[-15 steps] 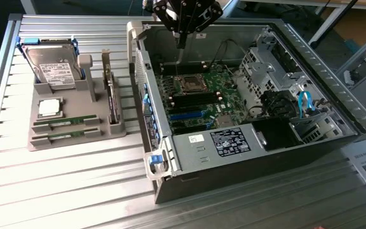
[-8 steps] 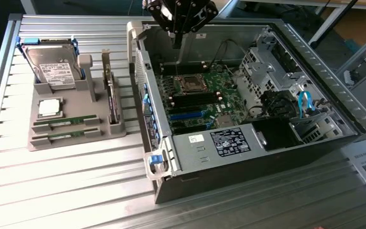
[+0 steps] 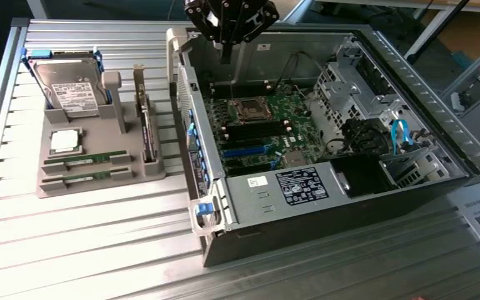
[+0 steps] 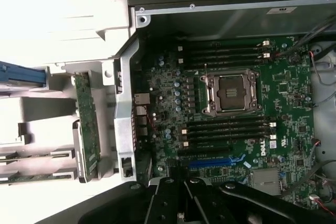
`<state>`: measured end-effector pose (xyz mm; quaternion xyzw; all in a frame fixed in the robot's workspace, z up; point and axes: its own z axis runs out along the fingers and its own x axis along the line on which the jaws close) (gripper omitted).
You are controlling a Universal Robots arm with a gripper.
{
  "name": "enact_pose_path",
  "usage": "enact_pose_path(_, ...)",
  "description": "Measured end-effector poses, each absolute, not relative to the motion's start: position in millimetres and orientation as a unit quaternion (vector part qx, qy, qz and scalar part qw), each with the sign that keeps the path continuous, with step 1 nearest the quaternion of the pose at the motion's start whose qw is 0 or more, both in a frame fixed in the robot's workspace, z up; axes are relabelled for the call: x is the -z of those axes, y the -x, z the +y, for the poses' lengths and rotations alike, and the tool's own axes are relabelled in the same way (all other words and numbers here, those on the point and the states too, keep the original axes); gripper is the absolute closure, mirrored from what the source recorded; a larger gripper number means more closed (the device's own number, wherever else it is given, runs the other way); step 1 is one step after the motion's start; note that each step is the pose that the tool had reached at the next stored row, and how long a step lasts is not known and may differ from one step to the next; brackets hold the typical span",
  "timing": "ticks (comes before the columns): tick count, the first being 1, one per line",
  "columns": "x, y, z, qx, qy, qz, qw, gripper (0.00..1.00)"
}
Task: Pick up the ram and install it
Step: 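Reach for the ram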
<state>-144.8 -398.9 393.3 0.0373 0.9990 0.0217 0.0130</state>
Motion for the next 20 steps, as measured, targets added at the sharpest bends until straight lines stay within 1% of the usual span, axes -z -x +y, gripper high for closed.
enact_pose_path(20, -393.3, 179.8, -398.9, -0.022, -0.034, 0.999, 0.013, 0.9)
